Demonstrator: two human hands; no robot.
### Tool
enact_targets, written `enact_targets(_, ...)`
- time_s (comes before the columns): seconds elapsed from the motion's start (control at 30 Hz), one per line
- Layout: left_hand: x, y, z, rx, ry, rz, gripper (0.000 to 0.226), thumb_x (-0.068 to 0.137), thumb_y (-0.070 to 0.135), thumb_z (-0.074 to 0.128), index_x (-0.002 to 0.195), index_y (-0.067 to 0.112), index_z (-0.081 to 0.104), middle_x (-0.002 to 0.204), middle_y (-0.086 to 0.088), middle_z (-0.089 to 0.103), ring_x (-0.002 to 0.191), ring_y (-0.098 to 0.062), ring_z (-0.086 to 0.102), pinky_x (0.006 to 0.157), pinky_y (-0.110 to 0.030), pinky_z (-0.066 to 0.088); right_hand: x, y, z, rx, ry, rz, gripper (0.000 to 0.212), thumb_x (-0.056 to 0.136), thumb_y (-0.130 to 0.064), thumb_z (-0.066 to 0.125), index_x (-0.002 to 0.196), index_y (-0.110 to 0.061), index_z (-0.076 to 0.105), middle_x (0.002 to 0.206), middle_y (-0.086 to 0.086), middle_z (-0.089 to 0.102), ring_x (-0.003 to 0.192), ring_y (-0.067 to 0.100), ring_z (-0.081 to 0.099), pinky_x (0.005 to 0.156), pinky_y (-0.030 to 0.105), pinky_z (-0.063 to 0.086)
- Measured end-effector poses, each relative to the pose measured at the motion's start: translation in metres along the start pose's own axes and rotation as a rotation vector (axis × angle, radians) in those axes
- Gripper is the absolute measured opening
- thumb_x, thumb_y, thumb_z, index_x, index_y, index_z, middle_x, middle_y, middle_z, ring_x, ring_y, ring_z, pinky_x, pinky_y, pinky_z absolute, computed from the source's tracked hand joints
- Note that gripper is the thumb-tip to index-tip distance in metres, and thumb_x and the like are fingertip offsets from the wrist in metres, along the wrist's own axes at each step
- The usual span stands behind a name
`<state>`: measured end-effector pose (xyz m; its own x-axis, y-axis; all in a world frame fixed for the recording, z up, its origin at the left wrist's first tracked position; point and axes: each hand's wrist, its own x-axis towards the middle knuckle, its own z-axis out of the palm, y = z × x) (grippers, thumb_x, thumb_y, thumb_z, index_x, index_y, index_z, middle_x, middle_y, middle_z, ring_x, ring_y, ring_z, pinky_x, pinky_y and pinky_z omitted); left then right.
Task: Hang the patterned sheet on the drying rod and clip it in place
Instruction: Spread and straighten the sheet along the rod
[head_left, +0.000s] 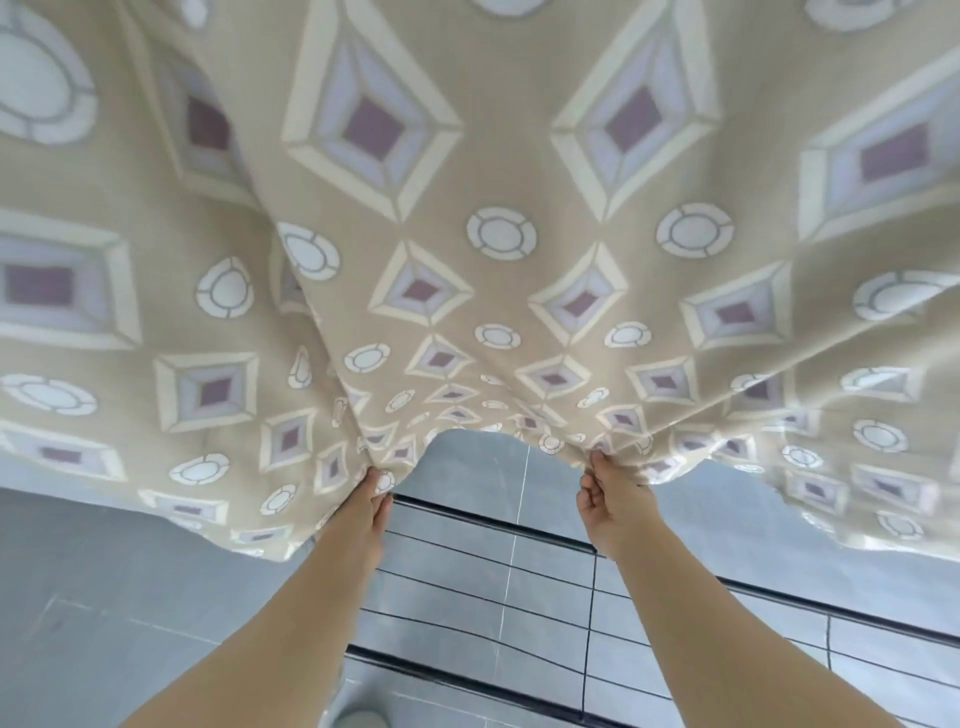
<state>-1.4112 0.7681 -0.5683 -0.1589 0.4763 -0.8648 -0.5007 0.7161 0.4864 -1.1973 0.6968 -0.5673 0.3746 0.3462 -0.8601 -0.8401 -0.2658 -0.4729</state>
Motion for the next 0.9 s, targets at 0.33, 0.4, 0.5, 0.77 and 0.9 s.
enact_targets(0.33, -0.043, -0.008, 0.004, 0.388, -0.082, -0.057, 0.019, 0.093, 0.03, 0.056, 0.098, 0.012, 0.051, 0.099, -0.006, 0.057, 0.091, -0.018, 0.059, 0.083, -0.029, 0.047, -0.051, 0.004, -0.004, -0.136, -0.01, 0.184, 0.019, 0.088, -0.033, 0.063, 0.086, -0.016, 0.054, 0.088, 0.003, 0.062, 0.07, 0.016, 0.055, 0.06, 0.023, 0.043)
enact_targets(0.4, -0.069, -0.005, 0.009, 0.521, -0.113, -0.02, 0.013, 0.094, 0.023, 0.052, 0.085, 0.014, 0.051, 0.081, 0.0, 0.057, 0.07, -0.011, 0.056, 0.066, -0.022, 0.045, -0.078, -0.005, -0.003, -0.147, -0.021, 0.178, 0.015, 0.088, -0.028, 0.063, 0.086, -0.015, 0.055, 0.087, 0.003, 0.062, 0.068, 0.015, 0.054, 0.06, 0.022, 0.042)
enact_targets(0.5, -0.116, 0.008, 0.023, 0.692, -0.216, 0.12, 0.028, 0.091, 0.009, 0.046, 0.065, 0.018, 0.042, 0.05, 0.008, 0.048, 0.042, -0.004, 0.043, 0.043, -0.013, 0.033, -0.125, -0.025, 0.002, -0.153, -0.05, 0.136, 0.011, 0.089, -0.022, 0.062, 0.084, -0.015, 0.055, 0.084, 0.002, 0.062, 0.066, 0.015, 0.053, 0.061, 0.023, 0.04)
enact_targets(0.77, -0.274, 0.059, 0.041, 0.769, -0.368, 0.472, 0.011, 0.09, 0.012, 0.054, 0.08, 0.017, 0.058, 0.077, -0.004, 0.063, 0.069, -0.015, 0.06, 0.068, -0.027, 0.042, -0.263, -0.079, 0.008, -0.303, -0.146, -0.034, 0.004, 0.089, -0.019, 0.058, 0.086, -0.017, 0.058, 0.079, 0.0, 0.061, 0.062, 0.014, 0.053, 0.058, 0.022, 0.038)
enact_targets(0.9, -0.356, 0.089, 0.037, 0.791, -0.462, 0.573, 0.01, 0.089, 0.011, 0.054, 0.082, 0.014, 0.061, 0.078, -0.004, 0.064, 0.067, -0.014, 0.06, 0.065, -0.025, 0.043, -0.344, -0.11, 0.015, -0.391, -0.243, -0.183, 0.005, 0.088, -0.016, 0.058, 0.083, -0.016, 0.057, 0.077, 0.0, 0.061, 0.066, 0.014, 0.054, 0.063, 0.024, 0.04)
